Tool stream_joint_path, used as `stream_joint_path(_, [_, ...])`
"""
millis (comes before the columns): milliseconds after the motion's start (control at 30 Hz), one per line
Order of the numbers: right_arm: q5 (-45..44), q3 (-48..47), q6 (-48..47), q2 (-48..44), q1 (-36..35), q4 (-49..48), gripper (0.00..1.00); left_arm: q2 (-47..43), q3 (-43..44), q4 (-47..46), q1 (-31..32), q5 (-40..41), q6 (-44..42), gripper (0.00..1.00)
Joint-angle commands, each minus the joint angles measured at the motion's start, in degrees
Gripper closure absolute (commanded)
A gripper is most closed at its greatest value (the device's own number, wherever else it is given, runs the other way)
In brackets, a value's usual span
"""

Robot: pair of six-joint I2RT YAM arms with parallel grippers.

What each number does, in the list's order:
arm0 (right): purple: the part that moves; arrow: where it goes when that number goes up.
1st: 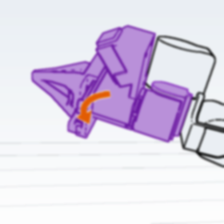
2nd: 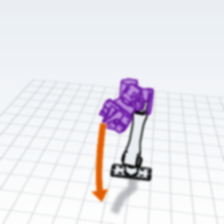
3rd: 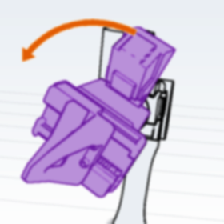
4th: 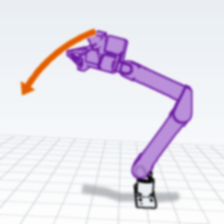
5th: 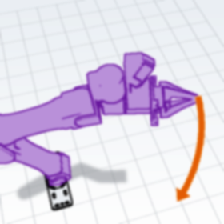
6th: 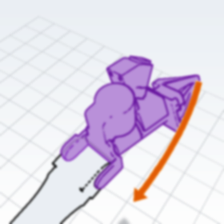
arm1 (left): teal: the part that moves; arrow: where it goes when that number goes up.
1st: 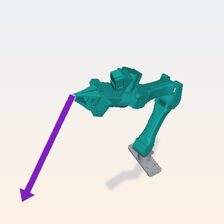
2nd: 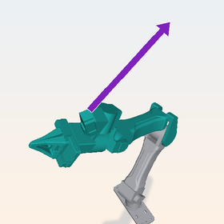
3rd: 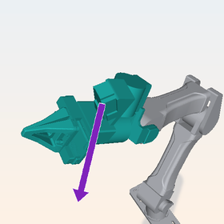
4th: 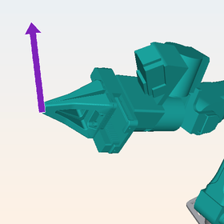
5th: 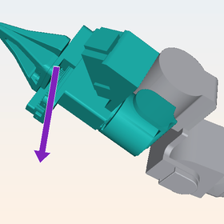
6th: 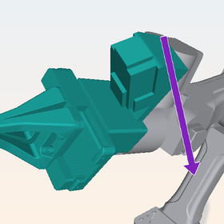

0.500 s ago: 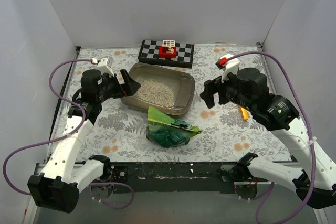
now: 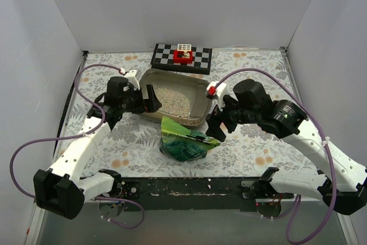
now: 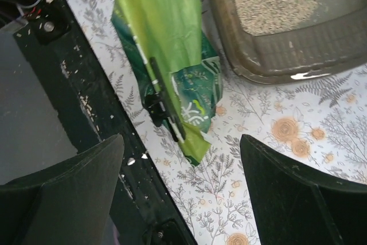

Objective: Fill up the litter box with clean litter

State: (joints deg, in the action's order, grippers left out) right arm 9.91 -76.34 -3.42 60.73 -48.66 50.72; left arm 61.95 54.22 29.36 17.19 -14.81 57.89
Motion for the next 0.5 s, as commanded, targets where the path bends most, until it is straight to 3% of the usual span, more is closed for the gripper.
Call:
stream_joint_path(0, [1.96, -0.39, -3.08, 1.40, -4.76, 0.87, 0.11, 2.73, 4.40, 0.87, 4.42, 3.99, -2.16, 0.02])
stream_joint_path(200, [-6.04, 2.24, -3.61, 4.22, -11.36, -0.09, 0.12, 5.46, 7.22, 0.43, 9.26, 5.76, -2.34, 0.02])
stream_joint_path(467, [-11.67, 8.56, -4.22, 4.48, -12.16, -6.15, 0.11, 4.06, 7.13, -0.45, 14.45, 9.10, -0.94, 0.02])
